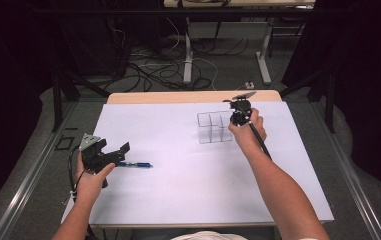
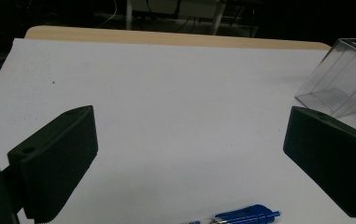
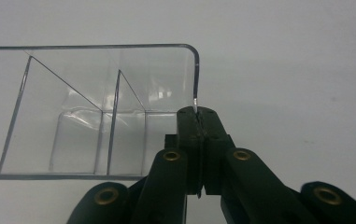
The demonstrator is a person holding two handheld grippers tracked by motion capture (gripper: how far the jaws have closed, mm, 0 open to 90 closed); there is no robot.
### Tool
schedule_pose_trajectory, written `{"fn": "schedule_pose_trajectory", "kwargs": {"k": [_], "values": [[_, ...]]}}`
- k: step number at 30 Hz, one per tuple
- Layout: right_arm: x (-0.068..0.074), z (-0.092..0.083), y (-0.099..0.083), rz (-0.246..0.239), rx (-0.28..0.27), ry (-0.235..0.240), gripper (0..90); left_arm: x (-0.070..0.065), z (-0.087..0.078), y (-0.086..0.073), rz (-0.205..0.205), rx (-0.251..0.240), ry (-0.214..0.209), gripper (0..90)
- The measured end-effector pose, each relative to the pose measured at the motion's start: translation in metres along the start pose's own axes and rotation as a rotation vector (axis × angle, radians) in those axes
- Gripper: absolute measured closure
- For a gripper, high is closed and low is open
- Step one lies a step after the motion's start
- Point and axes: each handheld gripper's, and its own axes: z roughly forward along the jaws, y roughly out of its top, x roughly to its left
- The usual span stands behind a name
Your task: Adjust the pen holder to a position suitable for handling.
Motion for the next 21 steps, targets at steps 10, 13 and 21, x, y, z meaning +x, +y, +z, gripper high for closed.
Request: {"fn": "schedule_pose_trajectory", "kwargs": {"k": [10,13,21], "values": [[0.031,0.003,0.003,-0.019,0.012,0.028,89.1,0.0,0.001,0.0,-0.001,-0.002,-0.003,2.9],[0.035,0.003,0.002,-0.024,0.011,0.032,89.1,0.0,0.001,0.0,-0.004,0.002,-0.003,2.9],[0.048,0.001,0.0,-0.002,0.053,0.112,87.6,-0.001,0.001,0.0,0.002,-0.002,-0.002,2.9]]}}
